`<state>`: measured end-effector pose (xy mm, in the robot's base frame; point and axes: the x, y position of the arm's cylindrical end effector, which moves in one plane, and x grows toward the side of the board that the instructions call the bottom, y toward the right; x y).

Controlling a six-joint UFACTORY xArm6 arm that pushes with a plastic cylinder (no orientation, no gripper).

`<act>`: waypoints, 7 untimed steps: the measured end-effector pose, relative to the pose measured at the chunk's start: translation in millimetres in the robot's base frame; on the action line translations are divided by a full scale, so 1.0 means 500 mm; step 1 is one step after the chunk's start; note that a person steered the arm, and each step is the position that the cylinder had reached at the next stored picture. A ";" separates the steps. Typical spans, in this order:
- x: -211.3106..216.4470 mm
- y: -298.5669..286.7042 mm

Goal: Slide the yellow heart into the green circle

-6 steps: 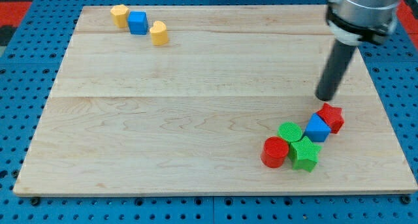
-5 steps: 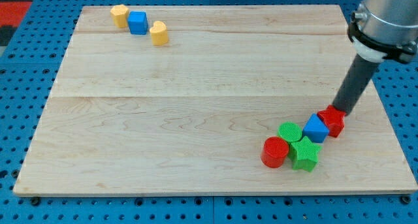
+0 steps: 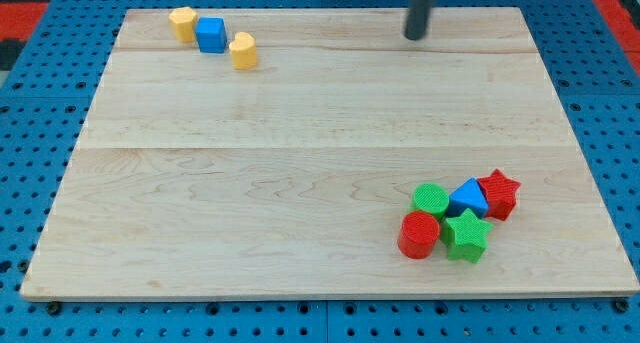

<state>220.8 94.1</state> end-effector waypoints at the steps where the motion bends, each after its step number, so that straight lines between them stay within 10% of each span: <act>1: -0.057 -0.090; 7: -0.060 -0.734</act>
<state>191.1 -272.9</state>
